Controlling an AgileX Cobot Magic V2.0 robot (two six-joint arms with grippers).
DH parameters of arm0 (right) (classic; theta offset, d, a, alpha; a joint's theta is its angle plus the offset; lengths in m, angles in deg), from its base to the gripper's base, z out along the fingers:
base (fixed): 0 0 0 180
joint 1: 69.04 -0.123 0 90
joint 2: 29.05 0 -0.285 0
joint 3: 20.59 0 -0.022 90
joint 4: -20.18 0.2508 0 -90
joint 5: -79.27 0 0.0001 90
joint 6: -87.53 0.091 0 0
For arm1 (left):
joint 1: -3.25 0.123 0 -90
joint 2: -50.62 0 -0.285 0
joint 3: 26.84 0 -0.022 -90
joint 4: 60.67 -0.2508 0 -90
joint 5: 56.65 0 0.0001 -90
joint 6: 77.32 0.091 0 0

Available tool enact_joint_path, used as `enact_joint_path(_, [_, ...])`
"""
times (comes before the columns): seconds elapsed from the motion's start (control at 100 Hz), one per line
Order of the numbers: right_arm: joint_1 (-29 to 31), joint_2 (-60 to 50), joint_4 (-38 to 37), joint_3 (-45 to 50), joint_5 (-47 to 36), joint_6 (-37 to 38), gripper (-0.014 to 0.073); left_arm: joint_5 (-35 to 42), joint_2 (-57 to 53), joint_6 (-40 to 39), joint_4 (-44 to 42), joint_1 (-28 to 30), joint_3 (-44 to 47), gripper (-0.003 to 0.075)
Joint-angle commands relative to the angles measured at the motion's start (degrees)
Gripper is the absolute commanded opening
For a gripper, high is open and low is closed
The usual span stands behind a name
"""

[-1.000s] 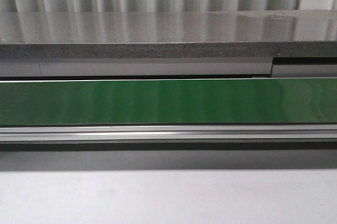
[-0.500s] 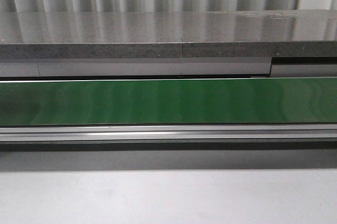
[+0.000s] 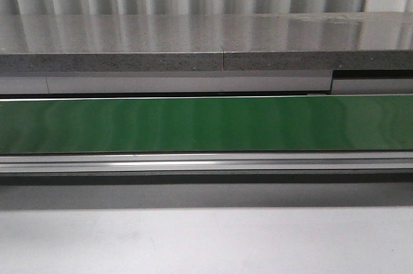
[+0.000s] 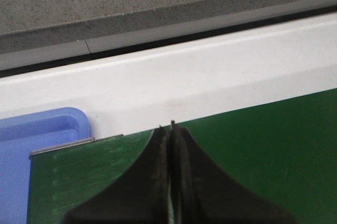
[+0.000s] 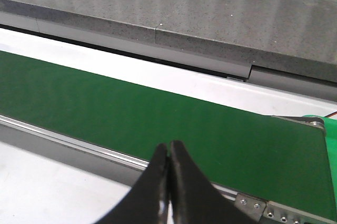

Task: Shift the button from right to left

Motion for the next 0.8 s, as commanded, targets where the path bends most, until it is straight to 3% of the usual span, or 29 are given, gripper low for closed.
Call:
enact_joint_path(0.0, [-0.13,0.53,0.47,-1.42,-4.63,-0.42,-0.0067,5.75,-3.95,-0.54,0.96,-0.47,0.89,-0.0020])
enact_joint_path(0.34, [-0.13,0.53,0.47,-1.42,-4.63,-0.42,-0.0067,14.63,-16.55,-0.54,4.95,-0.34,10.37,-0.0020])
enact_joint_path(0.79, [-0.13,0.53,0.47,-1.42,-4.63,-0.42,-0.0067,15.33,-29.02,-0.54,4.27,-0.24,21.00,-0.0020])
